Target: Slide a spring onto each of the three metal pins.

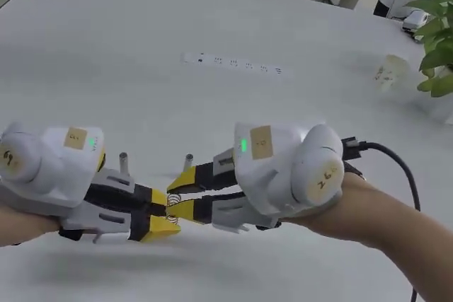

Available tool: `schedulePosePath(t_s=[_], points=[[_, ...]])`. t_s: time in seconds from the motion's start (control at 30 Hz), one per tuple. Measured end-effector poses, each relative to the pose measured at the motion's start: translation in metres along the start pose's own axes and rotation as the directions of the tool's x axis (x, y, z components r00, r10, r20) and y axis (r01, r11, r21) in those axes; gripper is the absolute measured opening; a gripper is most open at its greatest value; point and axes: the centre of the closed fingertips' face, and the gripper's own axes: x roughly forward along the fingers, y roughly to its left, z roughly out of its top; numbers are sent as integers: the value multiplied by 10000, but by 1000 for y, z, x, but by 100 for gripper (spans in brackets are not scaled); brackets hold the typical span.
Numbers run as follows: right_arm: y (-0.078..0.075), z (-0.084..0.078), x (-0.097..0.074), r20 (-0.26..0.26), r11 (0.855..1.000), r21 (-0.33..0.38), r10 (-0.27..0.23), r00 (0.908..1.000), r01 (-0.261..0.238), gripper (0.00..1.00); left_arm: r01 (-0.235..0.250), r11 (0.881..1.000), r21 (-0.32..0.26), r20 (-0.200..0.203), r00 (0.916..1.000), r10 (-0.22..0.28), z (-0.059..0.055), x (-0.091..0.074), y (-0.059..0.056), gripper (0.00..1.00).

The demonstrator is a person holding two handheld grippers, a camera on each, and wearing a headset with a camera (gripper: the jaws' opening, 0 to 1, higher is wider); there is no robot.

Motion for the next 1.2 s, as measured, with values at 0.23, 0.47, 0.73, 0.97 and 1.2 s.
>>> schedulePosePath(t_s=[0.23, 0.47, 0.73, 0.97, 1.2], points=[[-3, -1, 0, -22, 9993, -286, -239, 9997, 238, 7, -183, 9998, -110, -2, 9998, 183, -1, -2, 3, 2], [-3, -1, -1, -121, 9985, -492, -238, 9996, 232, 7, -185, 9997, -180, 27, 9998, 185, 0, -2, 3, 2], [-3, -1, -1, -182, 9980, -595, -245, 9995, 234, 7, -203, 9991, -383, 23, 9998, 204, -2, -4, 3, 4], [-6, -1, -3, -222, 9976, -620, -331, 9992, 317, 7, -299, 9982, -517, 35, 9995, 301, -2, -6, 3, 7], [-9, -2, -4, -254, 9970, -660, -426, 9988, 408, 7, -522, 9963, -689, 60, 9986, 528, -4, -9, 6, 10]])
